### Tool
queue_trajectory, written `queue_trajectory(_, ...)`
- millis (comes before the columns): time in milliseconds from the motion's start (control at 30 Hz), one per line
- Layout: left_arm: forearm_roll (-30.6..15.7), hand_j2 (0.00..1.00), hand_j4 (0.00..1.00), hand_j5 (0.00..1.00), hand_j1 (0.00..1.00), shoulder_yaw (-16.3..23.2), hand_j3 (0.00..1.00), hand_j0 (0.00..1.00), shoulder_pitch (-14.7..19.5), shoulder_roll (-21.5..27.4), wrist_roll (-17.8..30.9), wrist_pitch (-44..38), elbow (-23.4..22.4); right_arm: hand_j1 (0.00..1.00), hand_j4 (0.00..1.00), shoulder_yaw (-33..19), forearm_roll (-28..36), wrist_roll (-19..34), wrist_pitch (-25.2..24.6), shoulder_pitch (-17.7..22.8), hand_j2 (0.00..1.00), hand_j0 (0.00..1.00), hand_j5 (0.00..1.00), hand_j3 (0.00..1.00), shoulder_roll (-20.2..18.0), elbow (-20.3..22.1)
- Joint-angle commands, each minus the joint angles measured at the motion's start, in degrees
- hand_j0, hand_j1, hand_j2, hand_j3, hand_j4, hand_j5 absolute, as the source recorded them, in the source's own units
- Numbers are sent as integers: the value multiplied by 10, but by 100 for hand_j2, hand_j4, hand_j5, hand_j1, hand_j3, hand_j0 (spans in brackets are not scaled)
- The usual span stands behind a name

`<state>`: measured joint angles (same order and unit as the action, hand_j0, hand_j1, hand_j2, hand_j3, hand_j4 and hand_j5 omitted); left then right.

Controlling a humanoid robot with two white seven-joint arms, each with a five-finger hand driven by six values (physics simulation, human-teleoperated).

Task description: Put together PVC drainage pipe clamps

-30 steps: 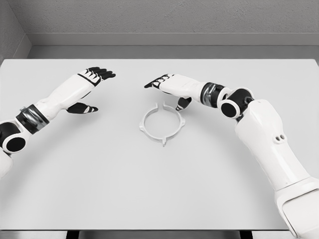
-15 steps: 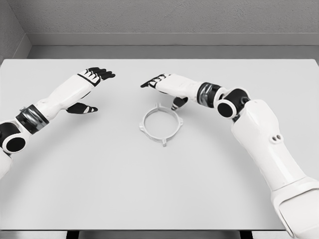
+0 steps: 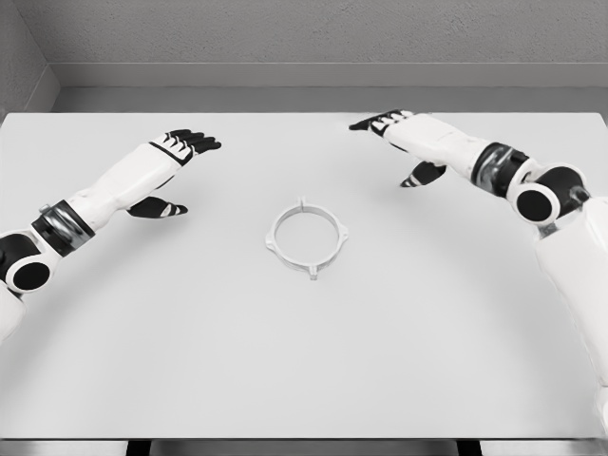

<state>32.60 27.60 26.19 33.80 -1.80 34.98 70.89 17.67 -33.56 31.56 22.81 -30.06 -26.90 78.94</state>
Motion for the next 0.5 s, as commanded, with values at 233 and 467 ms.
queue_trajectory(233,-4,100,100,100,100,-19,100,100,22,39,0,0,-1,100,100,-293,253,4,122,324,100,100,100,100,-194,223)
queue_trajectory(467,-3,100,100,100,100,-20,100,100,16,50,0,0,-3,100,100,-287,249,3,122,337,100,100,100,100,-193,223)
